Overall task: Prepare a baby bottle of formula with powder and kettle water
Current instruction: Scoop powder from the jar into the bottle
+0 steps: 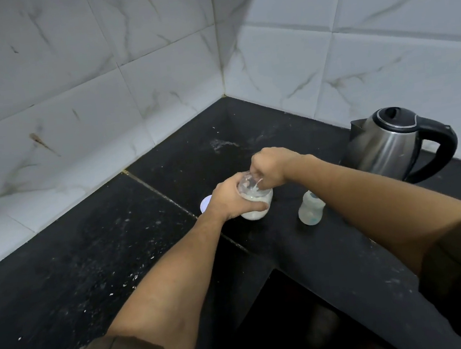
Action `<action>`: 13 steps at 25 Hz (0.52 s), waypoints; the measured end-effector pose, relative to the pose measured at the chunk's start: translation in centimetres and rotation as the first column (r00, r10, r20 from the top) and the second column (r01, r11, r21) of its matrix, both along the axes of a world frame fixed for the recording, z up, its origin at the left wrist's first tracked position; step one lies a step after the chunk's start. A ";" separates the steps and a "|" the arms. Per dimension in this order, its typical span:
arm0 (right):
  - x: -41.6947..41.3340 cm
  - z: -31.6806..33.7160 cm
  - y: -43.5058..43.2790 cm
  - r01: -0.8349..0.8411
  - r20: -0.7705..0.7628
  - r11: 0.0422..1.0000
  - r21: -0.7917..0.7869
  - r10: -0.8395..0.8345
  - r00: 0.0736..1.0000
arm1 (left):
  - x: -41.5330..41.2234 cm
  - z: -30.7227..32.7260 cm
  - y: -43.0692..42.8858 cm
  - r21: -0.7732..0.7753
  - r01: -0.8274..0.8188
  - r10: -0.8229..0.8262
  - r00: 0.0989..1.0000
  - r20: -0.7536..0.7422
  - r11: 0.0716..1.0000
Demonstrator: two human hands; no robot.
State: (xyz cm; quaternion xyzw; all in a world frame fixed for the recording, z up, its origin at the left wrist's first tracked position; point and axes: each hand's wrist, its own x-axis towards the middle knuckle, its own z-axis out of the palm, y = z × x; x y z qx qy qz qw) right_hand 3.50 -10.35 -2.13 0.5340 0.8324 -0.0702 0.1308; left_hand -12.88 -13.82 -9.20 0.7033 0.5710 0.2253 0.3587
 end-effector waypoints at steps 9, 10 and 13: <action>2.1 1.3 0.4 0.144 -0.159 0.986 0.078 -0.131 0.979 | 2.2 3.6 -0.5 0.311 -0.046 0.046 0.999 0.008 0.949; 2.1 1.4 0.3 0.164 -0.183 0.985 0.057 -0.151 0.971 | 2.4 3.7 -0.5 0.333 -0.054 0.055 0.998 0.009 0.941; 2.5 2.1 0.2 0.236 -0.292 0.972 -0.002 -0.226 0.929 | 3.0 4.3 -0.5 0.367 -0.062 0.060 0.998 0.016 0.928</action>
